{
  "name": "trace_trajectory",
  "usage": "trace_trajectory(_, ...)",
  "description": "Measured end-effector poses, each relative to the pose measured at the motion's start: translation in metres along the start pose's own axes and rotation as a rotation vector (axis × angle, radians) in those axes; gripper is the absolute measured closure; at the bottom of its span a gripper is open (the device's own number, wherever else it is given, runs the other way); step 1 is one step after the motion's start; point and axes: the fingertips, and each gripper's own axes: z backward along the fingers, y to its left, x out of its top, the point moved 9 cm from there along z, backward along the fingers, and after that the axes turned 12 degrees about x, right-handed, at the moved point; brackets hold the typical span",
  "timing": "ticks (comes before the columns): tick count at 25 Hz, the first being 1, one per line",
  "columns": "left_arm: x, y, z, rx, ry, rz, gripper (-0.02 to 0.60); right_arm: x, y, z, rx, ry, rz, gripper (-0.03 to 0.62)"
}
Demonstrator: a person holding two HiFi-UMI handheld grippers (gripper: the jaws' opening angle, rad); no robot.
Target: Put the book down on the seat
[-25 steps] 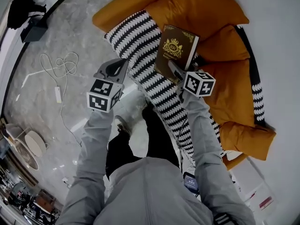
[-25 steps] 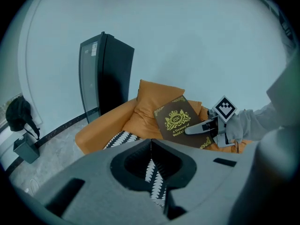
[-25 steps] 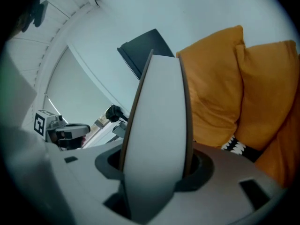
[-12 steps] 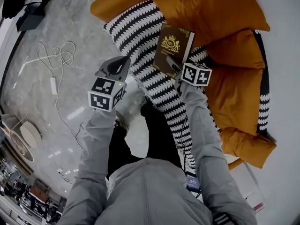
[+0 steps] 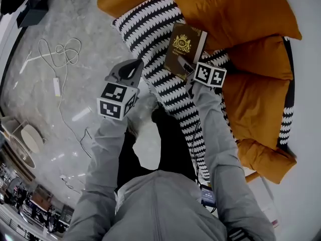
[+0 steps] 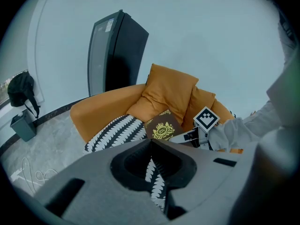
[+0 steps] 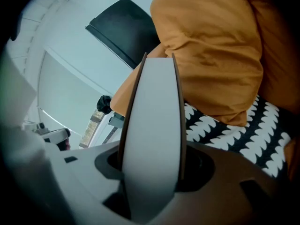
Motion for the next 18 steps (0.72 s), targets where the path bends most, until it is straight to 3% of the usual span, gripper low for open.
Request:
trace_trajectory(7,0.005,0.000,-0.005,-0.008,0.005,0.006,0.557,-0.007,-0.009,-0.009,0.008,-0.004,-0.087,0.347)
trace_trajectory(18,0.005,0.000,-0.011,-0.026,-0.003,0.011,0.557,-0.018,-0.030,-0.007,-0.062,0.035,-0.065,0.303)
